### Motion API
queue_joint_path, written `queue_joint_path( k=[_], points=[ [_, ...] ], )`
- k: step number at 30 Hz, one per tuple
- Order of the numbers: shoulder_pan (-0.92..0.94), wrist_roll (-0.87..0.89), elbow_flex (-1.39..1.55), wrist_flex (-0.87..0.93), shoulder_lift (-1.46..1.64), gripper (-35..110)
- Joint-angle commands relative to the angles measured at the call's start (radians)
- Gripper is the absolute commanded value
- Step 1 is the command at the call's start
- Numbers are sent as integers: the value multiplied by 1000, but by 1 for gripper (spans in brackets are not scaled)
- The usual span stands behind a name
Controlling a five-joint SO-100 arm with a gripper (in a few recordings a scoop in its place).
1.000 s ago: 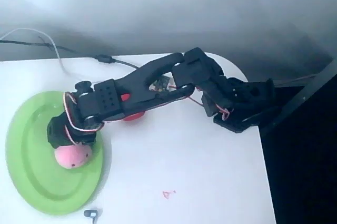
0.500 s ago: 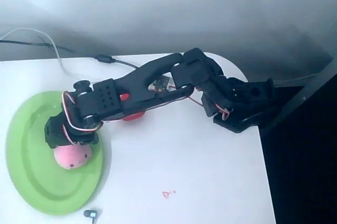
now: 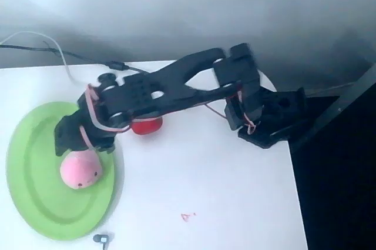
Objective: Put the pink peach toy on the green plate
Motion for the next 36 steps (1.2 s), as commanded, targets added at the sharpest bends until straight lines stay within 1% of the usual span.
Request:
queue_joint_path(
  k=[1, 5, 7, 12, 17, 20, 23, 31, 36],
  points=[
    [-9, -89, 196, 8, 272, 44],
    [3, -38, 480, 8, 548, 42],
    [11, -15, 626, 8, 687, 35],
    [52, 14, 922, 43, 991, 34],
    [98, 14, 1091, 219, 1212, 26],
    [101, 38, 1175, 342, 1313, 11],
    [92, 80, 1246, 439, 1368, 0],
    [120, 112, 1428, 506, 1505, 0],
    [121, 138, 1559, 508, 1620, 0]
  ],
)
